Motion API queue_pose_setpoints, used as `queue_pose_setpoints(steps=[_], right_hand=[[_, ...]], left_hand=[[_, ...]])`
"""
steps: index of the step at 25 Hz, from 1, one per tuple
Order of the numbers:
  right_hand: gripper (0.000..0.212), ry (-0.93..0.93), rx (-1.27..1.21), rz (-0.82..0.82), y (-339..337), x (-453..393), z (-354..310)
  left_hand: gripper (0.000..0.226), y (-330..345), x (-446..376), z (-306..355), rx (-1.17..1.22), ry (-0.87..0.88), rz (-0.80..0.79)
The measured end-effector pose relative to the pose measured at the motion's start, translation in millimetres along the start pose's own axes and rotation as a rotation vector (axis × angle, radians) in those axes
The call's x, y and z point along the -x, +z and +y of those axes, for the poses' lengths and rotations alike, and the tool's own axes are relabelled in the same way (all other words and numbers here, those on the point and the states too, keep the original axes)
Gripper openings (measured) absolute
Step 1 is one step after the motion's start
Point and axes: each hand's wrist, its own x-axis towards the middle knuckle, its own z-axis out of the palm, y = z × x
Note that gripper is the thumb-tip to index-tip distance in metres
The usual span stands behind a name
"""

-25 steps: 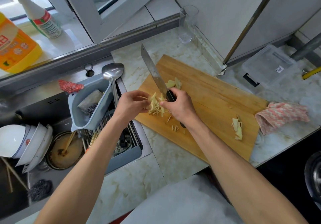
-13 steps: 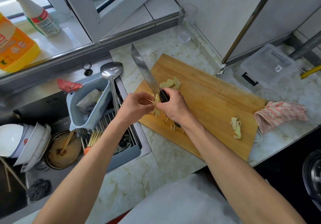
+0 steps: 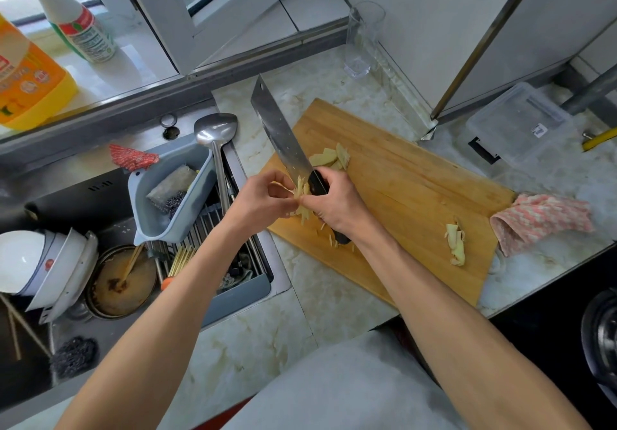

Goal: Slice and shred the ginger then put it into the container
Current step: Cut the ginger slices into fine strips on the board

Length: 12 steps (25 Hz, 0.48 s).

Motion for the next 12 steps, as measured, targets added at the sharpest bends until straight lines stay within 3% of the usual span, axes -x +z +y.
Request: queue_pose_setpoints(steps=[12], right_hand=[[0.013,0.065,0.007,0.055,-13,2,7]], left_hand=[[0.018,-5,-3,-10,0.117,-0.042,0.114]])
